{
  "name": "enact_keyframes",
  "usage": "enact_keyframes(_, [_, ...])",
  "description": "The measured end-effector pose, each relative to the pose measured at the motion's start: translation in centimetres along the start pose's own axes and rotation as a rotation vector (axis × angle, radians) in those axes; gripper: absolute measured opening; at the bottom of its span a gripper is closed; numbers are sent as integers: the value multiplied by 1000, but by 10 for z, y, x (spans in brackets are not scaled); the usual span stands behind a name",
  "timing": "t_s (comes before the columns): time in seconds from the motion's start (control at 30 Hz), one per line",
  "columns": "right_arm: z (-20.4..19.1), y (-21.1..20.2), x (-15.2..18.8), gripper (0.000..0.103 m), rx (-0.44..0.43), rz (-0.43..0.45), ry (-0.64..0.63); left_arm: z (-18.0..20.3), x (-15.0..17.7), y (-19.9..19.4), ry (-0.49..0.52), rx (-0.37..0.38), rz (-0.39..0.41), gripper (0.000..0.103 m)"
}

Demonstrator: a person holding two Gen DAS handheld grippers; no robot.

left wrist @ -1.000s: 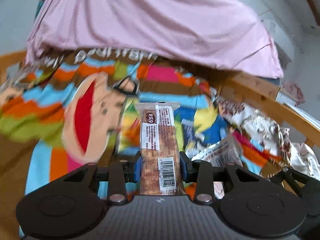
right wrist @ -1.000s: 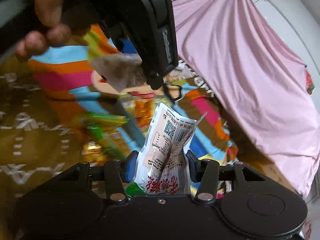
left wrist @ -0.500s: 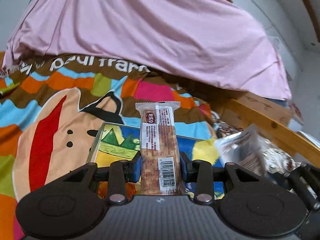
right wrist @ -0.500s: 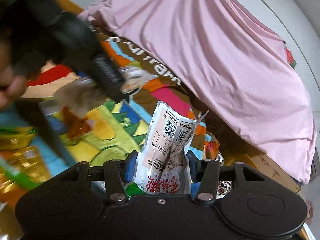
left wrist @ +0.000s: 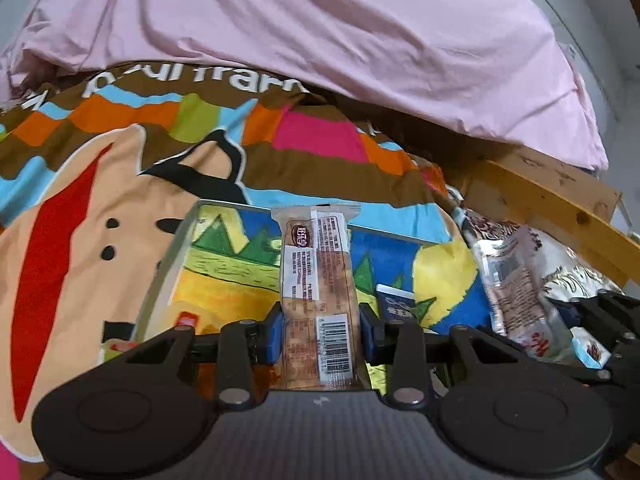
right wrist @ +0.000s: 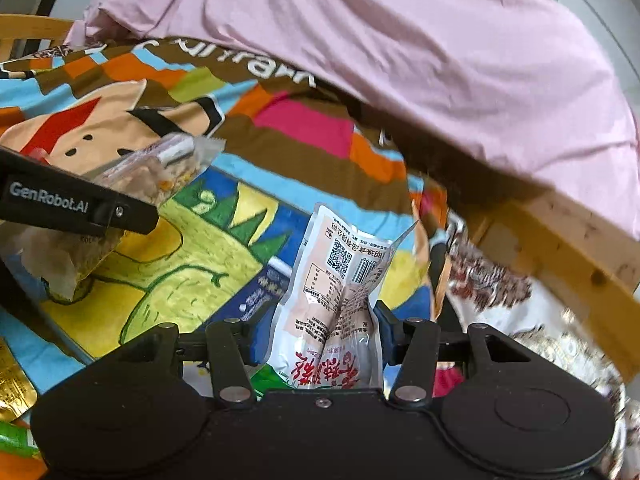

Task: Organize snacks
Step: 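Carry the granola bar and white bag over the metal tray with both grippers, then open both grippers to drop the granola bar and white bag into the tray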

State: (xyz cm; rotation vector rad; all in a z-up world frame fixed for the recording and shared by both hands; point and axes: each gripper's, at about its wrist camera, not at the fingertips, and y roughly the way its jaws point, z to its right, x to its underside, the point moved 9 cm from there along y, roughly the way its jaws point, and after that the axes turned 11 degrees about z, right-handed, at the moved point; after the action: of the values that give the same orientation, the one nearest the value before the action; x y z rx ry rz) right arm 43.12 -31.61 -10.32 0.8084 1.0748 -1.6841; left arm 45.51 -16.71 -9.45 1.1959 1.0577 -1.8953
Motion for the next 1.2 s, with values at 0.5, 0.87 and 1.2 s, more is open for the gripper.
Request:
enact_keyframes(0.5, [-5,21,22,53,-21,-81,76,5,21,20,28,31,-131,41])
enact_keyframes(0.87, [-6,31,30,60,-29,-119,91,-2,29,27,-1,28,-189,41])
enact_keyframes(1.2, [9,7,19,87,-19,-103,160,2,17,15,-9,29,-154,68])
